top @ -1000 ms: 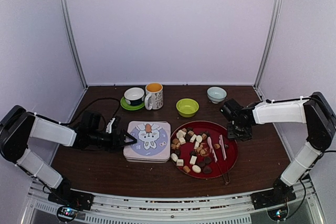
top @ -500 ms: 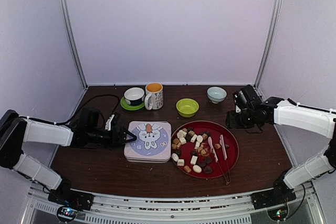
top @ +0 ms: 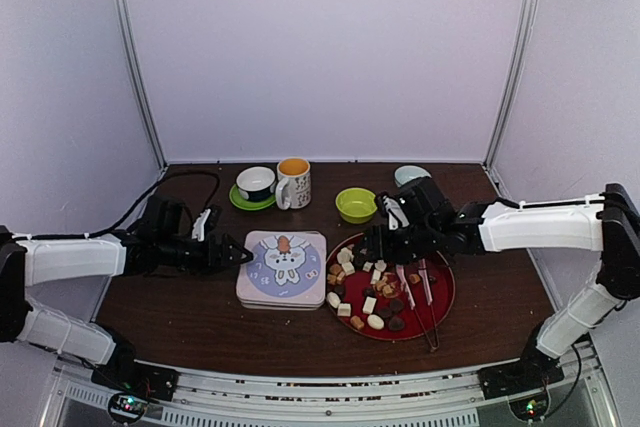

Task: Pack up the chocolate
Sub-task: Pick up the box lid from the packing box.

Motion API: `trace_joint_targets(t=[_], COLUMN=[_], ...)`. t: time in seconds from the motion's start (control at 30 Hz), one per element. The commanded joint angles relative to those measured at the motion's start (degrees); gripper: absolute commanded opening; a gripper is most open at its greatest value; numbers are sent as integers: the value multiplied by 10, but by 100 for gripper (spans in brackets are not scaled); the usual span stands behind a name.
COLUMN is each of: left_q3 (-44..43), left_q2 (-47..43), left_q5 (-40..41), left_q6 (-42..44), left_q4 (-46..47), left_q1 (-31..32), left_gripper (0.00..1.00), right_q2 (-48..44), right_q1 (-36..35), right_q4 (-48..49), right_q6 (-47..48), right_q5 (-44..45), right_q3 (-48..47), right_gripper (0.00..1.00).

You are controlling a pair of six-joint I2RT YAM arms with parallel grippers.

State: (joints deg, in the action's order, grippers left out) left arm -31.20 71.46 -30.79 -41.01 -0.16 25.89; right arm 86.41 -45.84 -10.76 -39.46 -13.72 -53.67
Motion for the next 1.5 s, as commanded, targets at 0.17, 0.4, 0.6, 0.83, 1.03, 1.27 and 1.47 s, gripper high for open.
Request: trace_joint_targets(t=[0.17, 0.4, 0.6, 0.83, 1.03, 1.27, 1.47], left_q3=[-2, -8, -12, -17, -17, -17, -18], left_q2=[22, 53, 66, 76, 74, 60, 44], left_q5=[-2, -11, -19, -30, -44, -52, -54], left_q6=[-9, -10, -12, -13, -17, -21, -24], left_q4=[31, 45, 57, 63, 69, 72, 67], left_q1=[2, 1, 2, 2, 2, 1, 1], left_gripper=[73, 67, 60, 52, 51, 51, 52], right_q2=[103, 159, 192, 218, 222, 212, 182], right_q1=[-32, -35, -39, -41, -42, -42, -42], right_q4=[162, 189, 206, 232, 277, 309, 316], right_q6=[-117, -130, -141, -161, -186, -205, -203], right_q5=[-55, -87, -107, -129, -144, -155, -156], right_q3=[-27, -46, -64, -76, -64, -57, -49], right_gripper=[55, 56, 52, 47, 47, 46, 43])
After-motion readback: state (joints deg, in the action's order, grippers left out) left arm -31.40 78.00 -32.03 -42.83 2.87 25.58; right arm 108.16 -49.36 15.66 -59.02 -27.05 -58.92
